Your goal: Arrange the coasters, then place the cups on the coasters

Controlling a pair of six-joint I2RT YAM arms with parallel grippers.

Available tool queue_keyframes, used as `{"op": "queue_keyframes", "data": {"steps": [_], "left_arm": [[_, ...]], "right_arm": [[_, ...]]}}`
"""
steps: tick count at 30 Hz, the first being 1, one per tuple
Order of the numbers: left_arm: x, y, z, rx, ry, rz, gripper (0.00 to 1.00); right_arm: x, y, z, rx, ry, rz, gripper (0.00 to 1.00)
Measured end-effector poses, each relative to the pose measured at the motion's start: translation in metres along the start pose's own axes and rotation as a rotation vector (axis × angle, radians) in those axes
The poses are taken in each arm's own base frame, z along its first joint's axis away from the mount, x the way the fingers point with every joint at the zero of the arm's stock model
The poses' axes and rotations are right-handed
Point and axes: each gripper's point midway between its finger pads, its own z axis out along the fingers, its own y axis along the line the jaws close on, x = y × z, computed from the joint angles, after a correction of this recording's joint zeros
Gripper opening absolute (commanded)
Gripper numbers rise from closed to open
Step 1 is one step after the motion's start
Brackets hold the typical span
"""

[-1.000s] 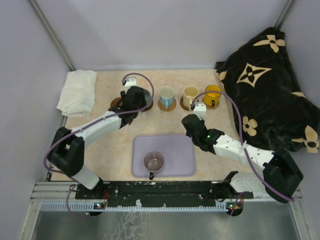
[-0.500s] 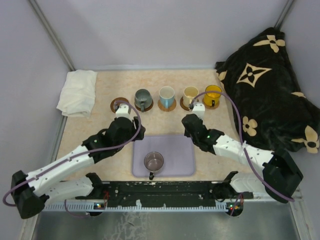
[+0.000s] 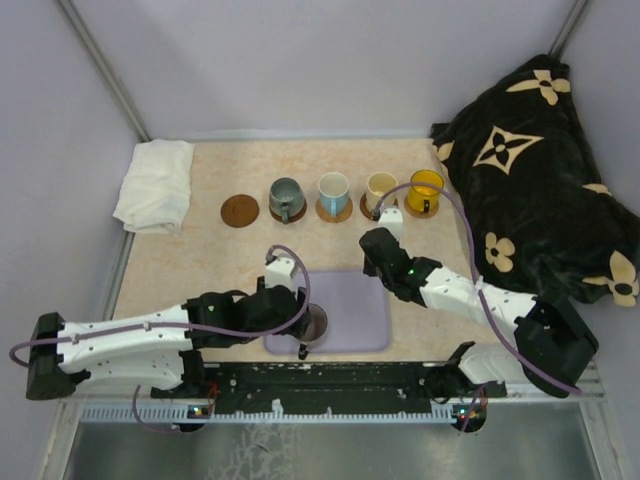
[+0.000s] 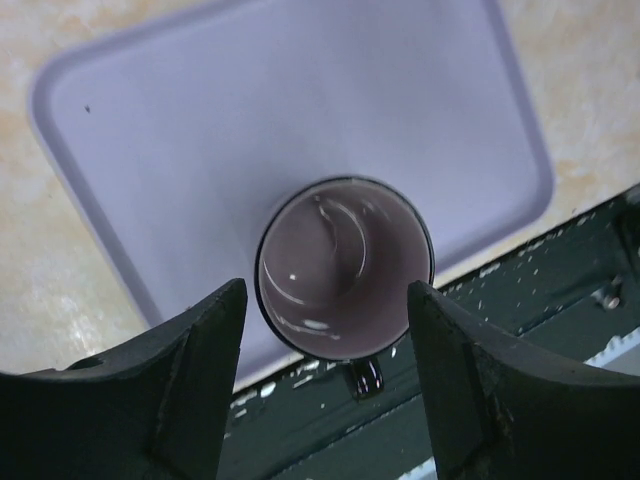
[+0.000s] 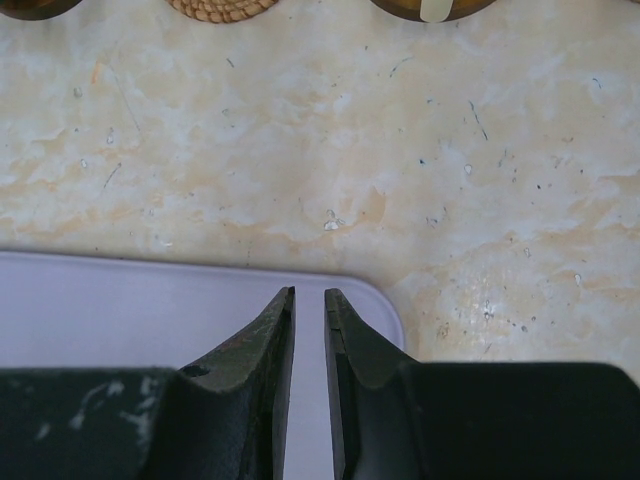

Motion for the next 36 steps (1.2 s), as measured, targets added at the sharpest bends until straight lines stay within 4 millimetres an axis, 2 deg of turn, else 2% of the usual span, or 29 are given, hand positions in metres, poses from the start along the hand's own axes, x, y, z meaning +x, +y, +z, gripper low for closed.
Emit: {"op": "queue_keyframes", "data": {"steps": [8, 15, 20, 26, 36], "left_arm": [[0.040, -0.012, -0.008, -0.013, 0.117, 0.049, 0.71], [0.061, -0.025, -0.014, -0.018, 0.179, 0.086, 0.70], [0.080, -0.025, -0.010, -0.050, 0.231, 0.130, 0.68], [0.086, -0.022, -0.007, -0.088, 0.249, 0.141, 0.67], [0.077, -0.015, -0.002, -0.138, 0.186, 0.115, 0.63]], "right_arm": [[0.001, 0.005, 0.000, -0.025, 0.003, 0.005, 0.19], [0.004, 0.010, 0.000, -0.056, 0.015, 0.008, 0.19], [0.003, 0.015, 0.000, -0.078, 0.014, 0.013, 0.19], [0.003, 0.017, 0.000, -0.088, 0.014, 0.016, 0.19], [0.010, 0.015, 0.001, -0.092, 0.027, 0.013, 0.19]]}}
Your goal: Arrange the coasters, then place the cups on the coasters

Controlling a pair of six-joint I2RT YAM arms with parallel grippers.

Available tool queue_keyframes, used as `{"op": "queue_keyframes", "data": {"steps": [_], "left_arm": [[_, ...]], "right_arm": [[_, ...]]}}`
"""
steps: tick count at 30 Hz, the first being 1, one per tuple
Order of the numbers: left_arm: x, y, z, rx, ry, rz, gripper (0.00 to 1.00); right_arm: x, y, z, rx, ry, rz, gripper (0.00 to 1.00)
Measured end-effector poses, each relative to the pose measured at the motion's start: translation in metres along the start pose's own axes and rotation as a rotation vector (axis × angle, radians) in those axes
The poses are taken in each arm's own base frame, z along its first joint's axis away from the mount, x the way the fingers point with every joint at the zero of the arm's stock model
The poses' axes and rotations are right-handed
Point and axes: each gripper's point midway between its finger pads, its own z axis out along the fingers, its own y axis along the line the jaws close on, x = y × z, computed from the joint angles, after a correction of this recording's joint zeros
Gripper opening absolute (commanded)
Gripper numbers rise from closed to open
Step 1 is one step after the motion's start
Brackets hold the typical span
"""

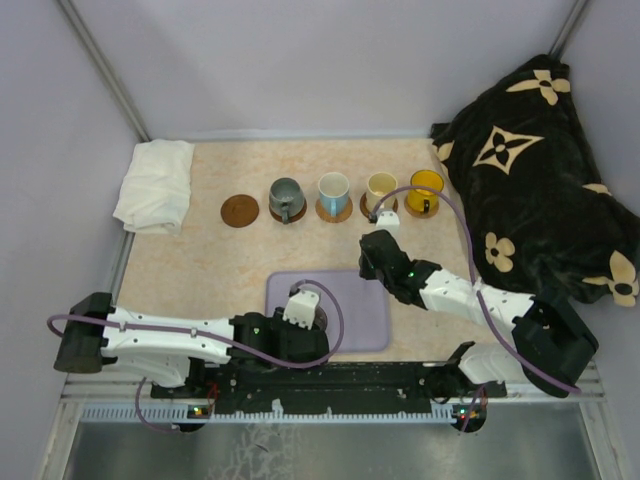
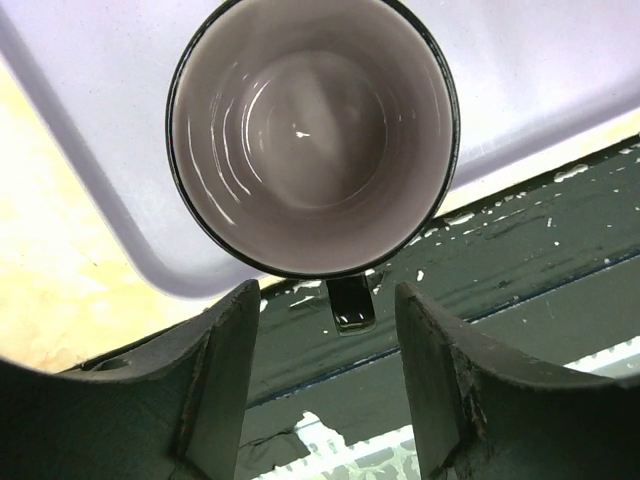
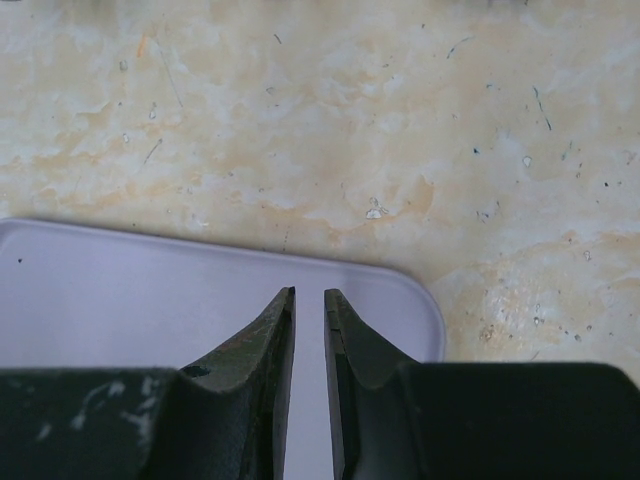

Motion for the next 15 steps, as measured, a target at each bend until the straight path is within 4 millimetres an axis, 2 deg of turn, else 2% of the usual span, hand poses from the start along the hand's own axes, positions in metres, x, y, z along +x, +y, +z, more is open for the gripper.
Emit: {"op": "queue_keyframes", "data": {"steps": [8, 15], "left_arm": [[0.008, 0.003, 0.011, -0.049, 0.022, 0.032, 0.59], [0.008, 0.004, 0.012, -0.053, 0.023, 0.033, 0.54]], "right_arm": [[0.000, 0.001, 0.000, 0.000, 0.001, 0.011, 0.19], [0.005, 0.000, 0.003, 0.004, 0.016, 0.010, 0.19]]}}
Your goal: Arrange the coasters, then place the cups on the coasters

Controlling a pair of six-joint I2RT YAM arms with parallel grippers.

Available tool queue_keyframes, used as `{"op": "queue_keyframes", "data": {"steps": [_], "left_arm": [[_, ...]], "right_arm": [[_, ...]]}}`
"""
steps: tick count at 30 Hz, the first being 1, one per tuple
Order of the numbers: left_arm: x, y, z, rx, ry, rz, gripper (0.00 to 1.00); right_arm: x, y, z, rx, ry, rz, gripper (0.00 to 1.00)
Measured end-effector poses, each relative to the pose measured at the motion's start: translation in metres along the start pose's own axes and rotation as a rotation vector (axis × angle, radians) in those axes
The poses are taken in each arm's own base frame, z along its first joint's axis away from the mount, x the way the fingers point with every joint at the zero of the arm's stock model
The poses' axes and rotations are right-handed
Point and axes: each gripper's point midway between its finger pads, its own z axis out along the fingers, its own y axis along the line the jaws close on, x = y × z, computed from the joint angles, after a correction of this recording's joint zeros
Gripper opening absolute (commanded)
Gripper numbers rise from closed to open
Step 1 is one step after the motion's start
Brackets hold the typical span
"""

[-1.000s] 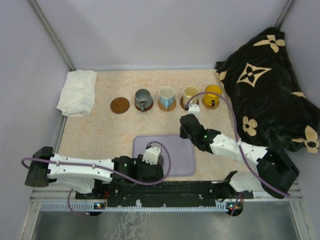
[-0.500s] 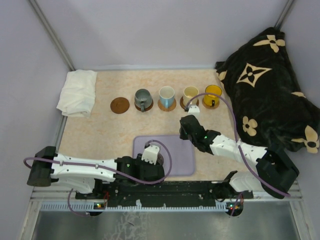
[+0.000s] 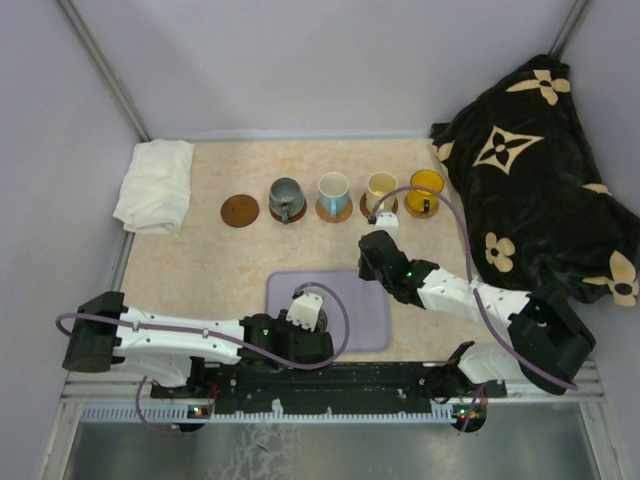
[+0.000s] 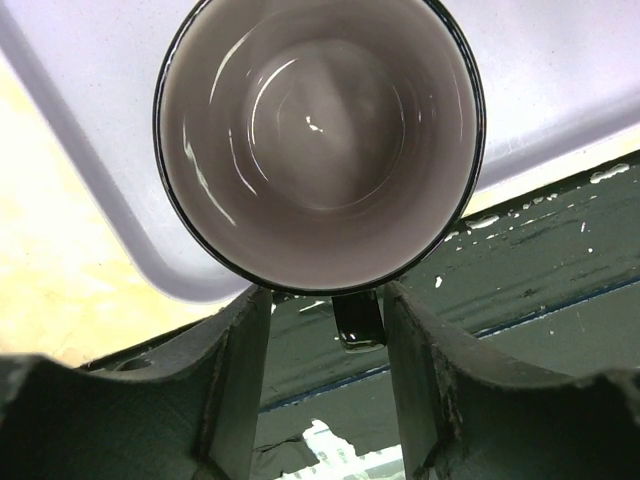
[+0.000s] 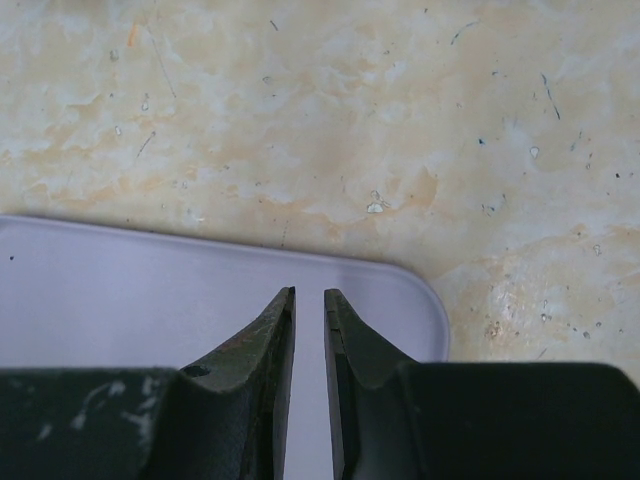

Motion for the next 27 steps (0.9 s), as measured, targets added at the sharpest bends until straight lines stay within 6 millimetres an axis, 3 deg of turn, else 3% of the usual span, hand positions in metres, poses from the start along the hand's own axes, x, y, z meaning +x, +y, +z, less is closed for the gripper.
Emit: {"op": "queue_keyframes", "data": {"steps": [10, 19, 27], "left_arm": [[0.000, -0.001, 0.010, -0.007, 0.010, 0.037, 0.46], [0.002, -0.006, 0.014, 0.012, 0.024, 0.058, 0.16], [0.002, -0.008, 0.014, 0.019, 0.025, 0.055, 0.08]], "right_arm": [[0.002, 0.000, 0.001, 0.001, 0.008, 0.003, 0.19], [0.003, 0.000, 0.001, 0.000, 0.010, 0.004, 0.19], [0.007, -0.002, 0.002, 0.004, 0.017, 0.003, 0.19]]}}
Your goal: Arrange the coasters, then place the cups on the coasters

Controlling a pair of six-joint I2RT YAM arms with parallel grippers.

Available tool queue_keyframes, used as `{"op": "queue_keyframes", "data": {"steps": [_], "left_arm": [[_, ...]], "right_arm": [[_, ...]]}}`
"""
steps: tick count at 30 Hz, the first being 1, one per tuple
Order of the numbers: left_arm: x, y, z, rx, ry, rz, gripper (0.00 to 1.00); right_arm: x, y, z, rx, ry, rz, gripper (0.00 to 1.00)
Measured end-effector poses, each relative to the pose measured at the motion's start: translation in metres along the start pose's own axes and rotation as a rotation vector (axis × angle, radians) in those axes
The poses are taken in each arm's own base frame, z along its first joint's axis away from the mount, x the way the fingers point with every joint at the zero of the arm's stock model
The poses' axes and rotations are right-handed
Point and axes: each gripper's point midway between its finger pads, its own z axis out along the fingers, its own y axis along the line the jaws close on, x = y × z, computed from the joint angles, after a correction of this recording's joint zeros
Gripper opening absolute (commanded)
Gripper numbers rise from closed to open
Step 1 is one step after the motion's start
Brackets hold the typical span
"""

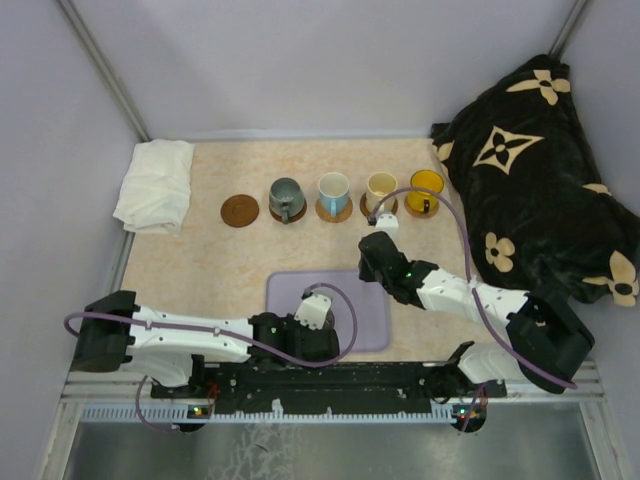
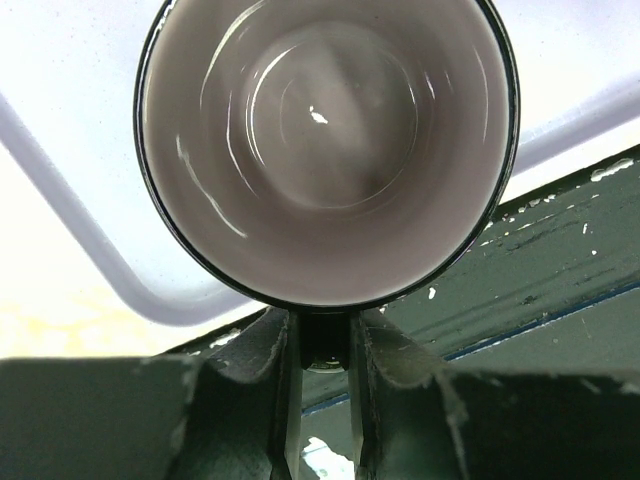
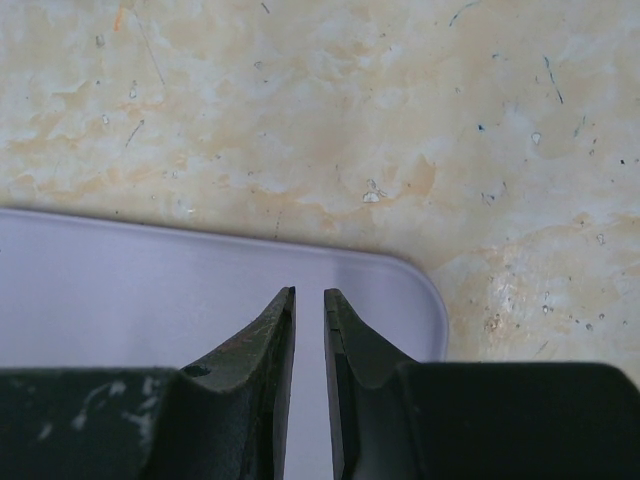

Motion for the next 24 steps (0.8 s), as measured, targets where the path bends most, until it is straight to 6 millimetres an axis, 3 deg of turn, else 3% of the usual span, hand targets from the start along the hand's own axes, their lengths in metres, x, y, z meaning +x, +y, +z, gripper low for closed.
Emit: {"op": "queue_keyframes", "data": {"steps": [7, 16, 24], "left_arm": [[-0.005, 0.008, -0.004, -0.040, -0.016, 0.001, 0.04], [-0.037, 0.025, -0.025, -0.099, -0.142, -0.059, 0.03], [-0.055, 0.057, -0.025, -0.216, -0.202, -0.148, 0.04]], "right_arm": [[0.004, -0.002, 0.000, 0.004, 0.007, -0.004, 0.19], [0.010, -0.002, 0.009, 0.012, 0.019, -0.014, 0.18], [0.022, -0.004, 0.028, 0.046, 0.063, -0.057, 0.18]]}}
